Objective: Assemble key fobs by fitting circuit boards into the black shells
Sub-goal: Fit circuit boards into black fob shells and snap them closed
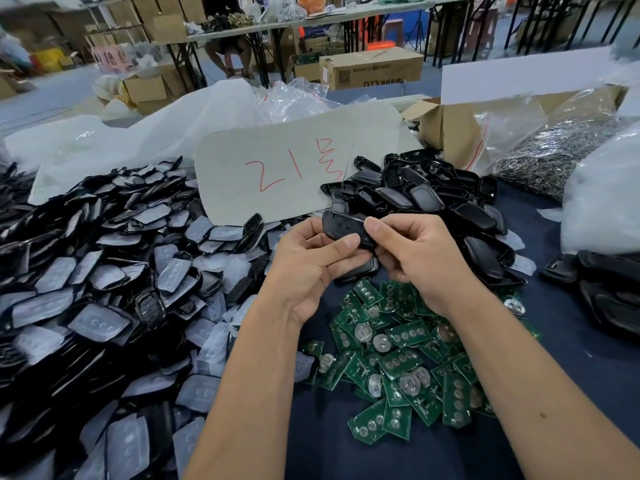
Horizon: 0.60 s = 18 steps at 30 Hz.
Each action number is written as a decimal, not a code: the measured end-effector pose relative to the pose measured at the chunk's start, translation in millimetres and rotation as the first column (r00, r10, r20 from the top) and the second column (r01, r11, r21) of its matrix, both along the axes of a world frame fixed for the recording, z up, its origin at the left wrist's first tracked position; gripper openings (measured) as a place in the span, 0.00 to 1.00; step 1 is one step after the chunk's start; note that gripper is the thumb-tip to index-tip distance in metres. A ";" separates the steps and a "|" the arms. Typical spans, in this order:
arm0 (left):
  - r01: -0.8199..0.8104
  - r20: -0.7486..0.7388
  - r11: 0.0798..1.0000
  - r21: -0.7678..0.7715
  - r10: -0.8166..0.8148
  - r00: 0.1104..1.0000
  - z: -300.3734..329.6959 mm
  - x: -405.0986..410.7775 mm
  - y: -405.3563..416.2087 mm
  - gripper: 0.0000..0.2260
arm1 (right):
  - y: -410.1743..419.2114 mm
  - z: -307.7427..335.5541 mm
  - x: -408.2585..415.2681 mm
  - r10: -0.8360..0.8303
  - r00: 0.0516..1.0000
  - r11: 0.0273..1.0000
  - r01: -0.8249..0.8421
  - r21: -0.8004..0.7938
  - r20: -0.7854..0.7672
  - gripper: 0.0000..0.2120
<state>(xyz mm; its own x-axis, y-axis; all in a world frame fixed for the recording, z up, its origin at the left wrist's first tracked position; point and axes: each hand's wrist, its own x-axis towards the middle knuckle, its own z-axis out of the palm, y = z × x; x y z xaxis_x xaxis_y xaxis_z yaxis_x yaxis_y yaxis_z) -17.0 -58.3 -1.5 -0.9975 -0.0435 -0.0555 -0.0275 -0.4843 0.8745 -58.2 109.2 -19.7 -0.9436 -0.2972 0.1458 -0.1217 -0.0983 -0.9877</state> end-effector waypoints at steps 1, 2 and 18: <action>0.008 0.004 1.000 -0.001 -0.008 1.000 0.1 -0.1 -0.4 0.17 | -0.2 1.1 0.6 -0.004 1.000 1.000 0.004 -0.014 0.006 0.12; 0.014 0.008 1.000 -0.005 -0.014 1.000 0.2 -0.3 -1.0 0.17 | -0.7 1.7 1.1 -0.008 1.000 1.000 0.008 -0.028 0.013 0.11; 0.031 0.037 1.000 0.005 -0.031 0.999 -0.2 0.8 0.9 0.16 | -7.5 8.0 3.6 -0.012 0.994 0.991 0.027 -0.132 0.112 0.19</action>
<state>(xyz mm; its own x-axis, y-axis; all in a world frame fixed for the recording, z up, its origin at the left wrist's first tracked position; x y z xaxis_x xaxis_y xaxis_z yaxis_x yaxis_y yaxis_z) -16.3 -57.4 -1.6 -0.9956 -0.0125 -0.0925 -0.0748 -0.4865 0.8705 -54.6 101.6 -11.7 -0.9615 -0.2637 0.0775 -0.0158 -0.2284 -0.9734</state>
